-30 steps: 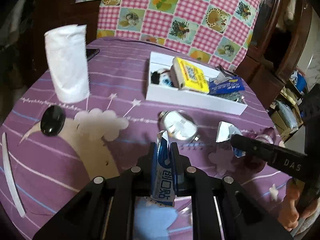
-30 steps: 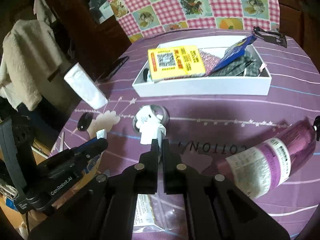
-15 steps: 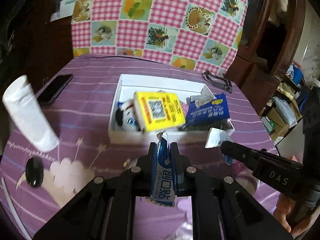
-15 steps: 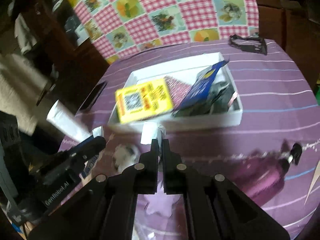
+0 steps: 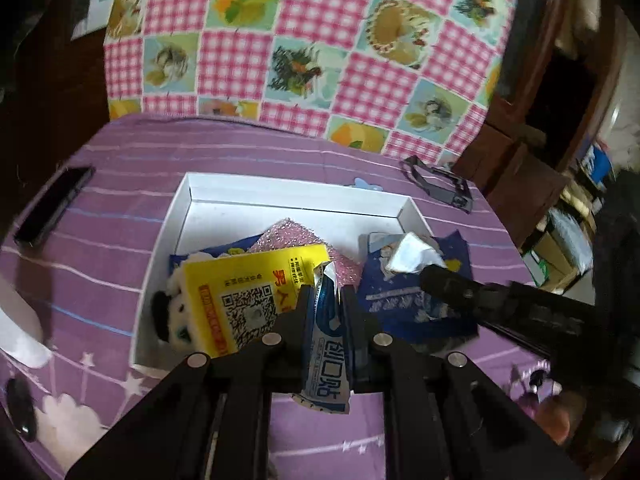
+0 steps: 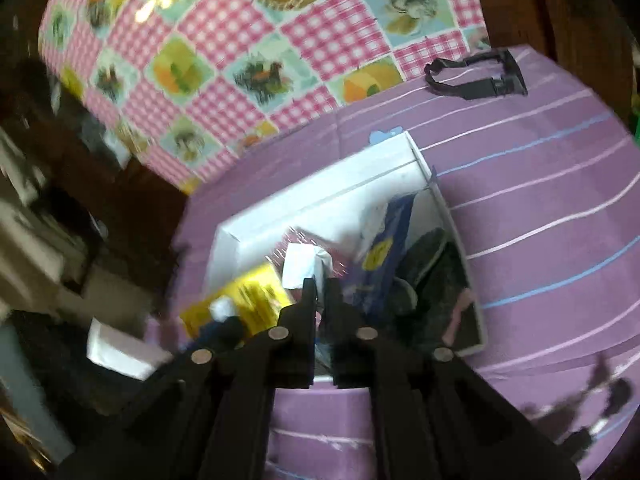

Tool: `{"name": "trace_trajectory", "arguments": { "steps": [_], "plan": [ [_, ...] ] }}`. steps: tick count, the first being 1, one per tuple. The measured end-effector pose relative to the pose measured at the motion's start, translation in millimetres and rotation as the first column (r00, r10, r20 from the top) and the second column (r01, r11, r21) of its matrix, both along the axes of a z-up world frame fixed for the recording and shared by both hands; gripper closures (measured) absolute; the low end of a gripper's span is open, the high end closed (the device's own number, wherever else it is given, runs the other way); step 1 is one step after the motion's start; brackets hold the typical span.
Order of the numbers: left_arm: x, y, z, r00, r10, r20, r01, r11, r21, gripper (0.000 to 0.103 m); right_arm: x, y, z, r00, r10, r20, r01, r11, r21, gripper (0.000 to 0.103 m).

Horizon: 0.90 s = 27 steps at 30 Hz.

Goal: Organize soft objects
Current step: 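Carry the tube and sachet into the white box and open both grippers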

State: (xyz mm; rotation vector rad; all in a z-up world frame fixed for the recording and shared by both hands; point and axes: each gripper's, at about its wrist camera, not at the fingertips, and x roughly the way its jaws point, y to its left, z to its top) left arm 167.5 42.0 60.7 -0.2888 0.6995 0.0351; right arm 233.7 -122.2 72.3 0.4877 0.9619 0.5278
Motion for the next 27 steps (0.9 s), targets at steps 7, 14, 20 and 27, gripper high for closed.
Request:
{"name": "trace_trajectory", "arguments": {
  "steps": [7, 14, 20, 27],
  "plan": [
    [-3, 4, -8, 0.999, 0.004, 0.05, -0.003, 1.0, -0.013, 0.029, 0, 1, -8, 1.0, 0.019, -0.005, -0.018, 0.981, 0.195, 0.049],
    [-15, 4, 6, 0.996, 0.005, 0.087, -0.007, 1.0, 0.016, 0.028, -18, 10, 21, 0.99, 0.0, 0.14, -0.003, 1.0, 0.021, 0.034],
    [-34, 16, 12, 0.995, 0.017, 0.099, -0.017, 1.0, 0.004, 0.028, -25, 11, 27, 0.982, -0.014, 0.188, 0.044, 0.986, -0.16, 0.034],
    [-63, 23, 18, 0.994, 0.002, 0.11, -0.002, 1.0, -0.006, 0.027, -46, 10, 30, 0.979, 0.015, 0.205, 0.03, 0.976, -0.217, 0.034]
  ]
}}
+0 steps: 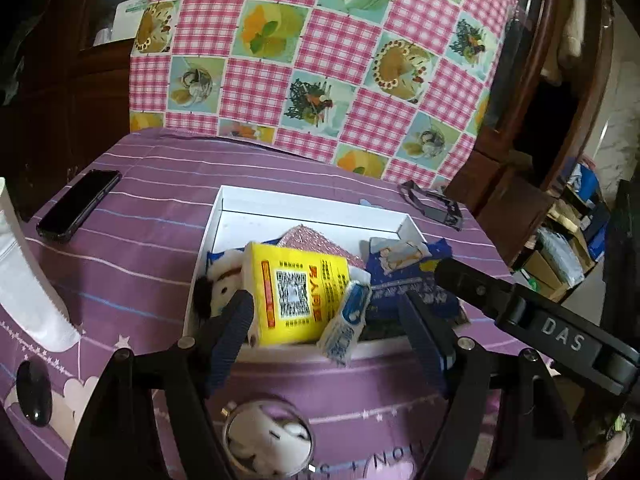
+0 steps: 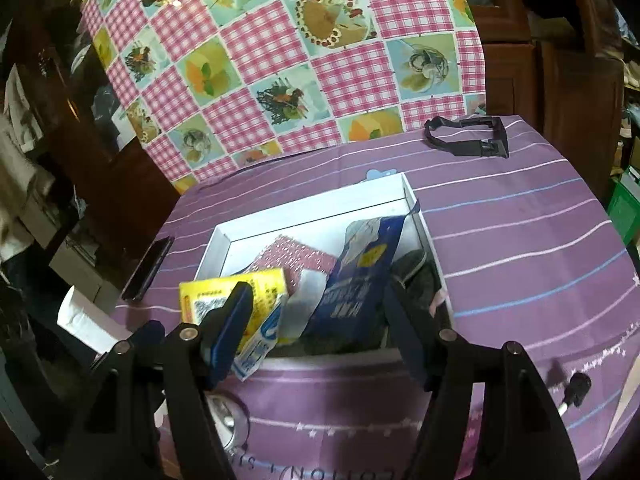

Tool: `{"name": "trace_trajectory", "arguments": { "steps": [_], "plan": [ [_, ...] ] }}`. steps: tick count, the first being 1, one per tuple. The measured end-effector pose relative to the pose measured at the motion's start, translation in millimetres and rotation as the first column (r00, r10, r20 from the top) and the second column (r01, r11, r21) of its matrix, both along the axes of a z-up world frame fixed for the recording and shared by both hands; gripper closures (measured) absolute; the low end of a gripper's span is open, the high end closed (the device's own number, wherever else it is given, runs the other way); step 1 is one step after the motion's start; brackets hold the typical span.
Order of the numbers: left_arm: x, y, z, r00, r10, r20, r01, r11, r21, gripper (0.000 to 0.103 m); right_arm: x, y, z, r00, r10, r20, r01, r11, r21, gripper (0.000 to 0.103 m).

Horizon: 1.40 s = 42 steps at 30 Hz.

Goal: Organize soft objects
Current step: 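Carry the tube and sachet into the white box and open both grippers, then move both grippers back toward the clear plastic bag and pink bottle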

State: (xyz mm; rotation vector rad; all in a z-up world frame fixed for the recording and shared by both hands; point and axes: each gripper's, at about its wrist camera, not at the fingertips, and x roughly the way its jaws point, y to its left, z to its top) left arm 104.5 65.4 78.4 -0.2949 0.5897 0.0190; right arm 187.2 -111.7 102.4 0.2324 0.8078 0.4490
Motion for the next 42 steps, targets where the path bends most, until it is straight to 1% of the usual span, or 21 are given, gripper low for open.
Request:
{"name": "trace_trajectory", "arguments": {
  "steps": [2, 6, 14, 19, 25, 28, 33, 36, 39, 40, 42],
  "plan": [
    [-8, -1, 1, 1.0, -0.002, 0.004, 0.002, 1.0, 0.009, 0.027, -8, 2, 1, 1.0, 0.002, 0.01, -0.002, 1.0, -0.009, 0.034],
    [-24, -4, 2, 1.0, 0.001, 0.002, -0.002, 0.999, 0.051, 0.027, -20, 6, 2, 1.0, 0.017, 0.012, -0.016, 1.0, -0.026, 0.034],
    [-55, -5, 2, 1.0, -0.006, 0.001, 0.006, 0.997, 0.073, 0.027, -50, 0, 3, 0.999, 0.044, 0.028, -0.042, 0.997, -0.062, 0.034],
    [-76, -9, -3, 1.0, -0.004, -0.006, 0.004, 0.992, 0.124, 0.027, -69, -6, 0, 0.998, 0.042, 0.044, -0.038, 0.996, -0.086, 0.034],
    [-102, -12, -10, 1.0, -0.003, -0.01, 0.004, 0.992, 0.125, 0.027, -88, -13, -9, 0.998, 0.048, 0.047, -0.044, 0.996, -0.084, 0.034],
    [-116, -17, -15, 1.0, 0.01, -0.012, -0.008, 0.991, 0.137, 0.027, -99, -14, -14, 0.996, 0.068, 0.059, -0.062, 0.993, -0.099, 0.034],
    [-127, -27, -29, 0.997, 0.059, -0.054, -0.05, 0.987, 0.154, 0.027, -117, -6, -22, 0.993, 0.095, 0.072, -0.085, 0.989, -0.122, 0.034],
    [-125, -33, -41, 0.994, 0.049, -0.095, -0.034, 0.987, 0.154, 0.027, -124, 4, -31, 0.99, 0.13, 0.059, -0.12, 0.981, -0.151, 0.034],
    [-119, -39, -56, 0.988, 0.034, -0.149, -0.008, 0.985, 0.171, 0.027, -130, 13, -35, 0.986, 0.143, 0.084, -0.122, 0.969, -0.216, 0.034],
    [-118, -40, -58, 0.987, 0.028, -0.155, -0.001, 0.985, 0.171, 0.027, -132, 15, -35, 0.985, 0.145, 0.094, -0.12, 0.965, -0.231, 0.034],
    [-115, -44, -63, 0.985, 0.015, -0.17, 0.014, 0.986, 0.168, 0.027, -134, 14, -33, 0.983, 0.148, 0.111, -0.118, 0.965, -0.236, 0.034]
  ]
}}
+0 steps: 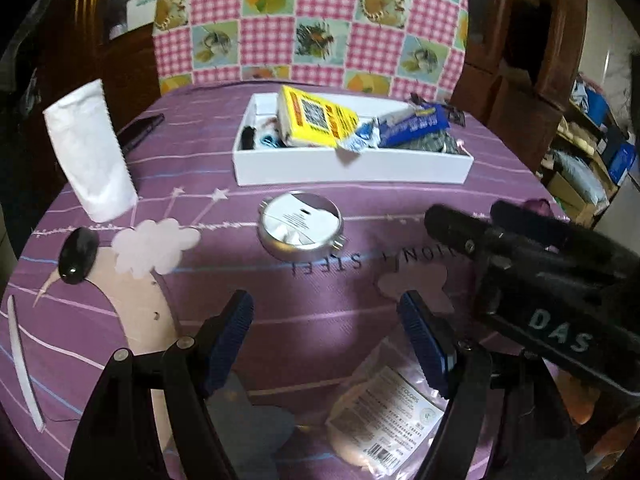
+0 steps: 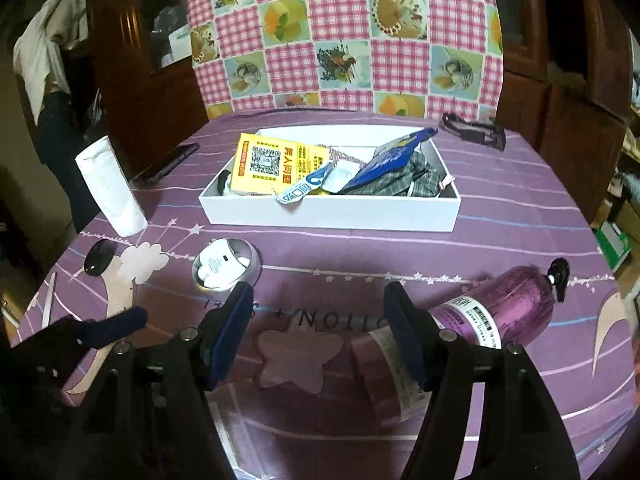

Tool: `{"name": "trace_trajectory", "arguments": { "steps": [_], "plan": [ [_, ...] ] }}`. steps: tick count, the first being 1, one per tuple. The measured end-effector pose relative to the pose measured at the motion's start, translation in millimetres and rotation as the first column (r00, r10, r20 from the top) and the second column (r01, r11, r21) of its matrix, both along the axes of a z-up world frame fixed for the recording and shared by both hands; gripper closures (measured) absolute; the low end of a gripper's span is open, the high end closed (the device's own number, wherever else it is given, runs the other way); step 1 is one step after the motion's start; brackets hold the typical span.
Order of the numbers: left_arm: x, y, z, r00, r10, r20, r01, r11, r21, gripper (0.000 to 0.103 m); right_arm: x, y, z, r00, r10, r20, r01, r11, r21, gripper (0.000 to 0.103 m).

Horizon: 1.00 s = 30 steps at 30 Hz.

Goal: Organize soft objects
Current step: 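Move both grippers back toward the clear plastic bag and pink bottle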

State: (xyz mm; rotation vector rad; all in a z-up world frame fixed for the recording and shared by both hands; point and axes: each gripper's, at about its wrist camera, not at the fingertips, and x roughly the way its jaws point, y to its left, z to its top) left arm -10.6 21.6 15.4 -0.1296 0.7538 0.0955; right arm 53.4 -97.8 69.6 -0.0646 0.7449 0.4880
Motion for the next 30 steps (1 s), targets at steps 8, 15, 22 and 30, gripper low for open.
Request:
{"name": "trace_trajectory", "arguments": {
  "steps": [8, 15, 22, 30],
  "plan": [
    [26, -4, -16, 0.998, -0.005, -0.057, 0.003, 0.999, -0.032, 0.027, 4, -18, 3, 0.999, -0.031, -0.015, 0.032, 0.998, 0.06, 0.034],
    [49, -5, -15, 0.999, -0.006, -0.05, 0.005, 1.0, -0.017, 0.027, 8, -30, 7, 0.998, -0.05, -0.04, 0.055, 0.991, 0.121, 0.034],
    [52, -8, -10, 0.999, -0.044, -0.024, 0.043, 0.999, -0.008, 0.026, 7, -31, 8, 0.999, -0.038, -0.028, 0.041, 0.994, 0.104, 0.034],
    [33, -5, 0, 0.997, -0.077, -0.013, 0.076, 0.997, -0.018, 0.026, 9, -37, 7, 0.998, -0.049, -0.047, 0.055, 0.991, 0.124, 0.034]
  ]
}}
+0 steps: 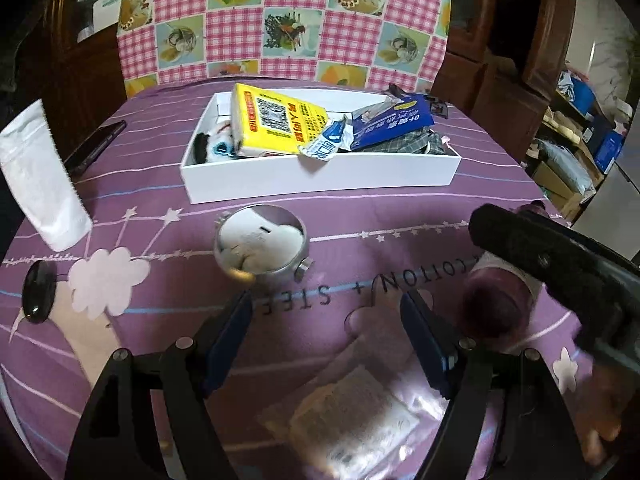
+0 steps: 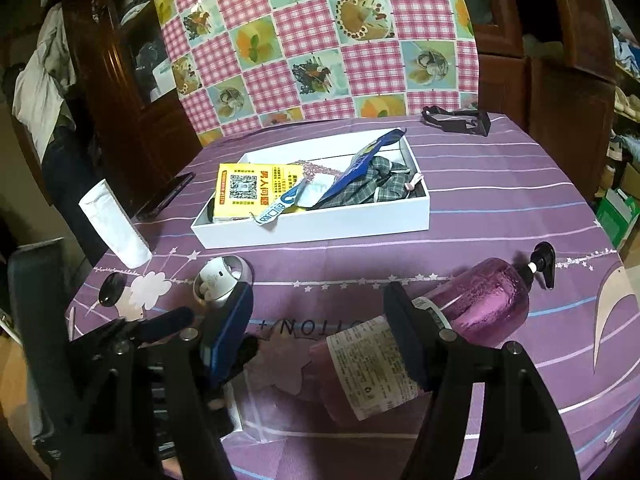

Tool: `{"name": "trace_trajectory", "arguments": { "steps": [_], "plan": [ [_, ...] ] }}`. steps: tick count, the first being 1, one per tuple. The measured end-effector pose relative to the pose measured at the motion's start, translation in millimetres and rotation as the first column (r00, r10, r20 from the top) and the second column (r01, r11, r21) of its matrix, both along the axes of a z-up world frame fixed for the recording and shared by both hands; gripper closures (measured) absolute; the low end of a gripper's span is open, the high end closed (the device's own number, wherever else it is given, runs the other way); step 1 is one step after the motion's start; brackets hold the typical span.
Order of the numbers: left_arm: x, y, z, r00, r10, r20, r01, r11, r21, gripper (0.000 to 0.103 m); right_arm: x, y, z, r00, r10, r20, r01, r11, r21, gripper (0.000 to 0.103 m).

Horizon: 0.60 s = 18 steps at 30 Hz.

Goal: Organize soft objects
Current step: 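Move both grippers back toward the clear plastic bag and pink bottle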

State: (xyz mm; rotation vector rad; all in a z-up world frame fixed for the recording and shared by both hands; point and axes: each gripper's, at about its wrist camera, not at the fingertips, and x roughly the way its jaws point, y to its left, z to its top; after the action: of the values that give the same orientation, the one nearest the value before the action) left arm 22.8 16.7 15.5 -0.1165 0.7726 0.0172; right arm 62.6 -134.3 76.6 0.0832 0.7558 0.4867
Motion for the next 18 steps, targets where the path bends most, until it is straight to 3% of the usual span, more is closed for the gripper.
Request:
{"name": "trace_trajectory", "arguments": {
  "steps": [10, 18],
  "plan": [
    [-29, 3, -8, 0.999, -0.038, -0.031, 0.037, 0.999, -0.027, 0.026, -4, -3, 3, 1.0, 0.015, 0.0, -0.015, 1.0, 0.018, 0.034],
    [-41, -29, -11, 0.992, -0.116, -0.046, 0.12, 0.989, 0.085, 0.026, -13, -7, 3, 1.0, 0.024, -0.003, -0.023, 1.0, 0.018, 0.034]
  ]
}}
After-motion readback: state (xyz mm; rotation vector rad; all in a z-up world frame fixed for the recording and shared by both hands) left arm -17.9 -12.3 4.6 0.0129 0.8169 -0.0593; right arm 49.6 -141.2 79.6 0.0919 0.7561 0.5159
